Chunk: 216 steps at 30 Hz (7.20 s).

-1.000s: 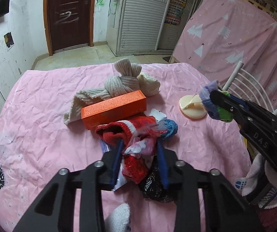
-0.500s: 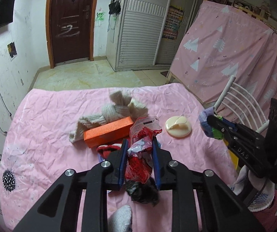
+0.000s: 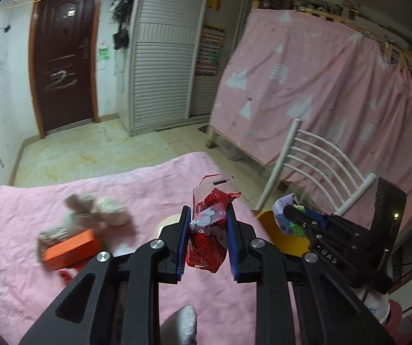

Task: Collect trash
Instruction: 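Carry the red wrapper and green sock toward the yellow bin, then open both grippers over the yellow bin to drop wrapper and sock, then move both grippers back over the clutter on the bed, then grasp the black plastic bag with left gripper while right grasps the cream round lid, then carry the black bag and cream lid over the yellow bin, then open both grippers to drop the bag and lid into the bin, then move both grippers back over the clutter on the bed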

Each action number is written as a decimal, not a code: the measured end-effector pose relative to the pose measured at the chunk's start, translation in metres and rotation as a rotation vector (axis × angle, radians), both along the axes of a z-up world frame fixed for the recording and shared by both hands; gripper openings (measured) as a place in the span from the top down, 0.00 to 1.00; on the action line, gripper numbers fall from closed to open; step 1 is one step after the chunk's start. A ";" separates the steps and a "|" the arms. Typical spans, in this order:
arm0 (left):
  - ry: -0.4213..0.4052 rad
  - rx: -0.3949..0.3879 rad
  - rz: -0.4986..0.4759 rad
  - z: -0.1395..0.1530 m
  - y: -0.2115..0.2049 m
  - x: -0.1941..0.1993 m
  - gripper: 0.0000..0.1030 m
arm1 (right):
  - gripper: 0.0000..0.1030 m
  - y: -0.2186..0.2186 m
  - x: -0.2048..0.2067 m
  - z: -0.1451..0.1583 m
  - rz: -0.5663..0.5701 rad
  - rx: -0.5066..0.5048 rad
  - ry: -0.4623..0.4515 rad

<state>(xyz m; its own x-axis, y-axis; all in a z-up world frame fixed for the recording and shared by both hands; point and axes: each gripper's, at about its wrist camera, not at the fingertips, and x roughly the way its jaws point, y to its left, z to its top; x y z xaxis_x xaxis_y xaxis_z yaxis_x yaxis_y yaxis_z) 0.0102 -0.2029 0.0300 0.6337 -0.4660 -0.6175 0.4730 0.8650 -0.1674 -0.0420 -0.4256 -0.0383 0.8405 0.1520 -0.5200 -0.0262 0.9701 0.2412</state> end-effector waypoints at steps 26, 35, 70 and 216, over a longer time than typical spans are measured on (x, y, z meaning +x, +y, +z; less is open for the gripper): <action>0.146 -0.003 -0.223 -0.058 -0.198 0.023 0.59 | 0.54 -0.122 -0.033 -0.064 -0.284 0.018 0.091; 0.151 -0.025 -0.223 -0.057 -0.176 0.014 0.49 | 0.50 -0.109 -0.035 -0.052 -0.266 0.024 0.073; -0.055 0.068 0.116 -0.035 0.069 -0.046 0.30 | 0.34 0.066 0.039 -0.017 0.053 -0.120 0.104; 0.013 0.031 -0.035 -0.032 -0.081 0.003 0.41 | 0.20 -0.038 0.025 -0.046 -0.109 -0.045 0.130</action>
<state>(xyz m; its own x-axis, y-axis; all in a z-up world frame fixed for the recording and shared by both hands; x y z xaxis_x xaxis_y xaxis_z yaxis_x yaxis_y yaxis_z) 0.0127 -0.2841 -0.0020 0.6091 -0.4685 -0.6399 0.5009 0.8528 -0.1476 -0.0168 -0.4632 -0.0842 0.7759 0.0380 -0.6297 0.1083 0.9753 0.1923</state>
